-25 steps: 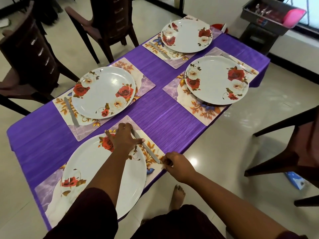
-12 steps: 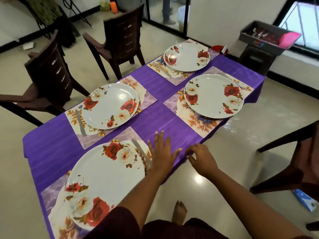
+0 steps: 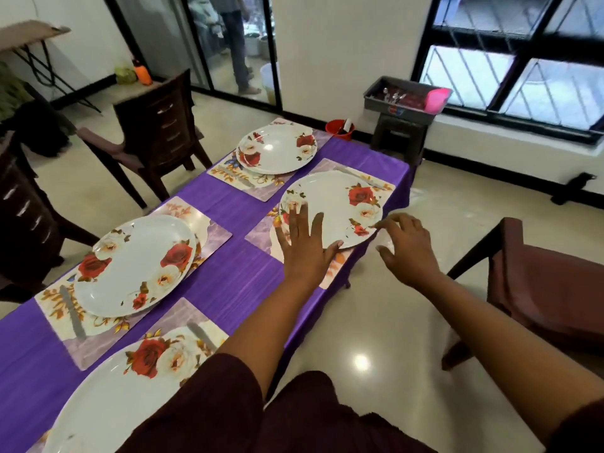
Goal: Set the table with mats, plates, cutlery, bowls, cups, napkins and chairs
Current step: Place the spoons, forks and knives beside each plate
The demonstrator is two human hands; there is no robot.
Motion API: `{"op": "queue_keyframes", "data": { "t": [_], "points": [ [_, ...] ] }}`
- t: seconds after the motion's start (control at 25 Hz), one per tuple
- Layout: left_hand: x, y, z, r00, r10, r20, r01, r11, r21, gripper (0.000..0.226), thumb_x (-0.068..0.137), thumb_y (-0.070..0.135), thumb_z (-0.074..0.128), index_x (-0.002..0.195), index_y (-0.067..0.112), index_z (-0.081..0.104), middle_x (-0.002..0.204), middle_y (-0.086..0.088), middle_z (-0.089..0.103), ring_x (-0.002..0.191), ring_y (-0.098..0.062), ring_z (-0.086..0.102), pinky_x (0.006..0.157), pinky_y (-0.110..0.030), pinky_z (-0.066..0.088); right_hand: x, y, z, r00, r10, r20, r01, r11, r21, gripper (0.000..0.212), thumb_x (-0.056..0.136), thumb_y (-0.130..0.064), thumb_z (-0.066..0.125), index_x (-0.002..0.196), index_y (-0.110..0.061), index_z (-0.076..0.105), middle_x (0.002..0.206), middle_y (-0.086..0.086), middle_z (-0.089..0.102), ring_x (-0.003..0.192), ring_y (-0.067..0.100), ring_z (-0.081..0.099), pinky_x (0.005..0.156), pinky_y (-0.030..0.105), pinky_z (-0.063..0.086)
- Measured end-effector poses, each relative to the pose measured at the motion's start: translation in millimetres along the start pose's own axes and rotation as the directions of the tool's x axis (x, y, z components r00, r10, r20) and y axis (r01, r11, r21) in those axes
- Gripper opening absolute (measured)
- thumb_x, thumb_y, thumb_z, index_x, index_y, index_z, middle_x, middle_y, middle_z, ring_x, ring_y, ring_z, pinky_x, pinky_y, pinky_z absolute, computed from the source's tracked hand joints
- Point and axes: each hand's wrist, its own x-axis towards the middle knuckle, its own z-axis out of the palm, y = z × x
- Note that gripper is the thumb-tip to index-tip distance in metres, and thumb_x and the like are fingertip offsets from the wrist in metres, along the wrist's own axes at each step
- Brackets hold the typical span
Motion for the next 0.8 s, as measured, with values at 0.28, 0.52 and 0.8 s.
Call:
{"op": "queue_keyframes", "data": {
  "t": [0.28,0.52,0.8],
  "points": [
    [106,63,5,0.986,0.144,-0.084,-0.139,0.988,0.060,0.093,0.087,0.075,0.028,0.153,0.023,-0.012,0.160,-0.006,-0.021,0.147,-0.027,-0.022,0.111,-0.052,-0.019,71,60,-30,0.992,0.073,-0.104,-0.075,0.997,-0.011,0.063,0.085,-0.033,0.071,0.139,-0.021,0.041,0.146,0.005,0.039,0.140,0.027,0.030,0.113,0.044,0.030],
    [205,108,53,0.976,0.129,-0.173,-0.133,0.991,-0.014,0.096,0.082,0.078,0.025,0.155,0.019,0.005,0.163,-0.009,-0.001,0.147,-0.028,-0.012,0.112,-0.053,-0.011,158,118,-42,0.992,0.113,-0.050,-0.116,0.991,-0.066,0.065,0.088,-0.037,0.067,0.143,-0.025,0.034,0.155,0.005,0.026,0.148,0.027,0.014,0.119,0.049,0.021],
    [306,169,79,0.981,0.131,-0.146,-0.138,0.990,-0.034,0.095,0.084,0.078,0.023,0.155,0.017,0.007,0.163,-0.010,0.000,0.148,-0.030,-0.009,0.110,-0.051,-0.018,257,184,-59,0.996,0.088,-0.025,-0.090,0.987,-0.130,0.062,0.089,-0.035,0.065,0.142,-0.027,0.034,0.155,0.005,0.025,0.148,0.027,0.013,0.120,0.047,0.019]
  ]
}}
